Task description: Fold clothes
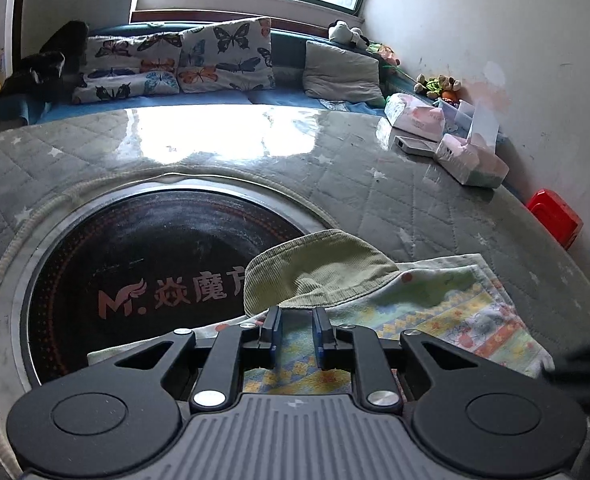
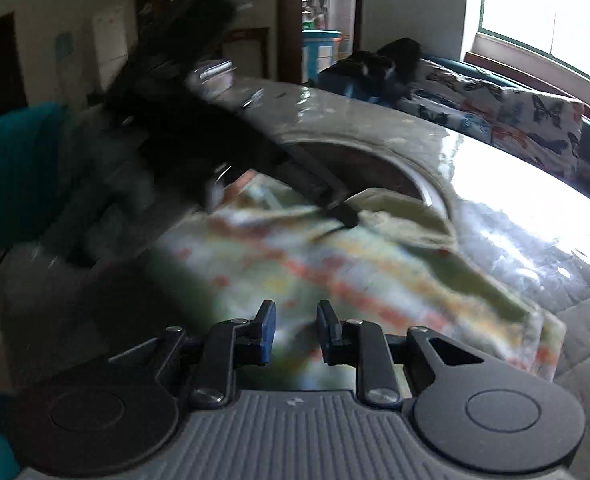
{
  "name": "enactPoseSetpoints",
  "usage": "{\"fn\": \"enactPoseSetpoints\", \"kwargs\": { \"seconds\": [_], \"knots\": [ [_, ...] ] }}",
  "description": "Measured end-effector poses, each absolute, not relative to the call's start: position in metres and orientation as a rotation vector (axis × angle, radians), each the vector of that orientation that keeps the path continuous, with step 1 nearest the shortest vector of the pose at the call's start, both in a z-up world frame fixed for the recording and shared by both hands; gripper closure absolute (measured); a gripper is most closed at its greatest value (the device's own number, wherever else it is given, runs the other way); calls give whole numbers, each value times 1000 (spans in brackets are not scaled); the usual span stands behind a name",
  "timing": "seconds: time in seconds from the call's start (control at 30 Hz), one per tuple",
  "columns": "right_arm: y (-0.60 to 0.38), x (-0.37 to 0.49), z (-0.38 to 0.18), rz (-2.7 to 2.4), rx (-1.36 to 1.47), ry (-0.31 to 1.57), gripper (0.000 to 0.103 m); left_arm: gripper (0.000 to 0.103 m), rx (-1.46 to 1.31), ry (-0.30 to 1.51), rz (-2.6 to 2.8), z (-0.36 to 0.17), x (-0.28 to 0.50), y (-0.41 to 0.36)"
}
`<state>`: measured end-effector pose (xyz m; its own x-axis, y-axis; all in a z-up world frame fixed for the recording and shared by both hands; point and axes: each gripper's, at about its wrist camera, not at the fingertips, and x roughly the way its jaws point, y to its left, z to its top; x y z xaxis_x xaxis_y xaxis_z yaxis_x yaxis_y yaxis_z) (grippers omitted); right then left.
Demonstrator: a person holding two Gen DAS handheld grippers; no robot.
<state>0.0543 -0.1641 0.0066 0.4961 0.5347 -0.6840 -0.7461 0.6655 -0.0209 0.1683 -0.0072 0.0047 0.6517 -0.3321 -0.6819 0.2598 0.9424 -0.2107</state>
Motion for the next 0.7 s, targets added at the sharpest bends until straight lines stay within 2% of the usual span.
{"fn": "enactPoseSetpoints", "kwargs": {
  "seconds": [0.17,0.37,0.7],
  "knots": [
    [-170,37,13,780,-311,666,81,85,-113,771,-313,13,160,-3],
    [-188,39,15,712,-219,663,81,85,-84,700,-389,34,102,-4],
    [-218,35,4,620,-159,684,81,85,-41,709,-402,5,43,-10]
  ]
}}
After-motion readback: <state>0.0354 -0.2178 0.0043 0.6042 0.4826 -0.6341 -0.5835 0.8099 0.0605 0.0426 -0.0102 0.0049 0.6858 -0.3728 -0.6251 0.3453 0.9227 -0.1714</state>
